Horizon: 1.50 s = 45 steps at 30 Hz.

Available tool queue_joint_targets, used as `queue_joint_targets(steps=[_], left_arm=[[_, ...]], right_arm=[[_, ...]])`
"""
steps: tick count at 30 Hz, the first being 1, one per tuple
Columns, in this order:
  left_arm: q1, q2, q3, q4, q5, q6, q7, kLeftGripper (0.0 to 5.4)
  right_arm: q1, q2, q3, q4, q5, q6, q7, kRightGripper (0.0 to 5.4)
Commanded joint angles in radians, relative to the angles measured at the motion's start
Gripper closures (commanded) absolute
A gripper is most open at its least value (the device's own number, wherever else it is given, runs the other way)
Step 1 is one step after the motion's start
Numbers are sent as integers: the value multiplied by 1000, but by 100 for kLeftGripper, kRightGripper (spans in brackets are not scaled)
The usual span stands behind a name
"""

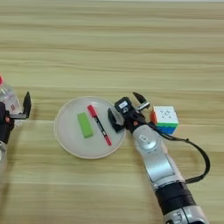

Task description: Move the objects on the table

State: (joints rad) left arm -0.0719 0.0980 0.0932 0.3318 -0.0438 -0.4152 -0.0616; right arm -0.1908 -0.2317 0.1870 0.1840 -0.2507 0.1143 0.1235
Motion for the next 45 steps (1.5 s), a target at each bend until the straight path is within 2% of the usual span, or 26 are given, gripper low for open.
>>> queue_joint_targets(steps=[1,3,5,7,16,24,31,45], left_arm=[[3,1,-7,-8,14,14,3,0],[3,1,-6,-8,14,14,3,0],[2,1,-6,-6,14,14,3,0],[1,2,-6,-4,14,14,3,0],[-2,1,-5,0,14,13,3,0],[-3,8,-1,3,12,12,0,0],[1,16,7,0,5,12,-4,0],[16,25,13,-22,3,18,-11,0]], right_arm=[[-13,-14,-18,4,-9,-13,-12,3],[-11,3,-32,-4,30,-36,3,3],[-4,31,-49,-40,100,-71,38,3],[-3,45,-59,-63,132,-93,48,3],[6,59,-115,-116,207,-143,57,3],[-19,60,-266,-94,290,-197,-5,3],[-42,36,-362,-52,309,-237,-56,3],[-47,14,-447,50,310,-238,-125,3]])
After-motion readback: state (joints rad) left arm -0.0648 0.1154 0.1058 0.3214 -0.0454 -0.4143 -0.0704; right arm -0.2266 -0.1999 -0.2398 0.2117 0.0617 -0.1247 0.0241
